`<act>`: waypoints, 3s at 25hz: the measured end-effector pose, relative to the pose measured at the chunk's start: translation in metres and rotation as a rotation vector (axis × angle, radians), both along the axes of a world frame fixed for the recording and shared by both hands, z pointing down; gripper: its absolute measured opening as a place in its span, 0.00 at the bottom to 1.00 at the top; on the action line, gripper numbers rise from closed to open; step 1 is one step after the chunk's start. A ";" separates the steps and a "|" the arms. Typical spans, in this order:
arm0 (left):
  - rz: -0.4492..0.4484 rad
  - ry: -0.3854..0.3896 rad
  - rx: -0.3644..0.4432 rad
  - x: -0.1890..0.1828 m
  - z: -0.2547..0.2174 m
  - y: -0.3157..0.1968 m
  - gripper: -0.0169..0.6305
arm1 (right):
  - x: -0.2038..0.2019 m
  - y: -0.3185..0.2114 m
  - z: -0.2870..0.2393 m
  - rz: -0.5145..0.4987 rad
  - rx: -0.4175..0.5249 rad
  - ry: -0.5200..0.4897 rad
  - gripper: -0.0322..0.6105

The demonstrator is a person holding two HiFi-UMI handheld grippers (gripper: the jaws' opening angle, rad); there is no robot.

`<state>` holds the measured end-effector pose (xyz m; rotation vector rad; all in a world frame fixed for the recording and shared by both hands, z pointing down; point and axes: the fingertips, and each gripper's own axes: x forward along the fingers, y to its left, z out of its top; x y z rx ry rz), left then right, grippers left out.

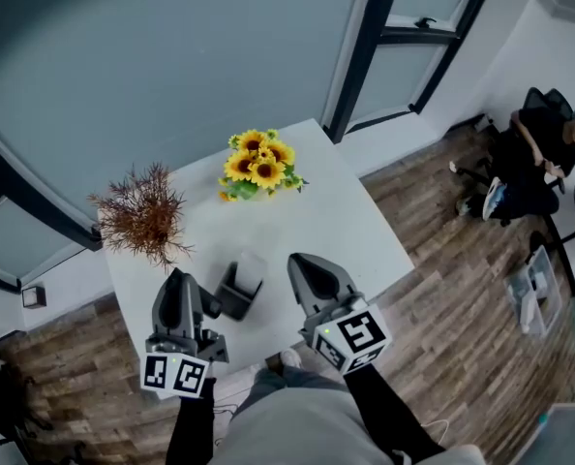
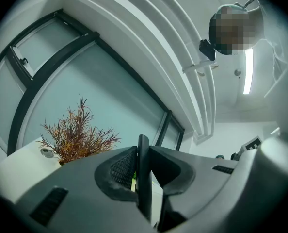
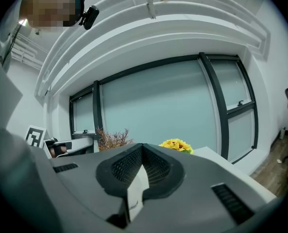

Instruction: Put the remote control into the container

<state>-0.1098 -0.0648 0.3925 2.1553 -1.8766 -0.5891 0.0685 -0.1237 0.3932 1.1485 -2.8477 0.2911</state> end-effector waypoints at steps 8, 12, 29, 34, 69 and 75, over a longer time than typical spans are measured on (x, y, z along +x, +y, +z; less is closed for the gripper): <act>0.036 0.005 -0.049 0.002 0.033 -0.019 0.15 | 0.003 -0.001 0.004 0.014 -0.008 0.013 0.05; 0.058 0.013 -0.074 0.006 0.049 -0.026 0.15 | 0.005 -0.002 0.006 0.021 -0.013 0.020 0.06; 0.085 -0.002 -0.141 0.020 0.088 -0.039 0.15 | 0.005 -0.004 0.012 0.039 -0.024 0.037 0.05; 0.085 -0.011 -0.161 0.024 0.097 -0.038 0.15 | 0.006 -0.006 0.013 0.046 -0.027 0.041 0.05; 0.126 -0.033 -0.257 0.034 0.129 -0.027 0.15 | -0.003 -0.010 0.024 0.054 -0.055 0.041 0.05; 0.133 -0.047 -0.274 0.035 0.134 -0.024 0.15 | -0.003 -0.008 0.023 0.053 -0.052 0.042 0.06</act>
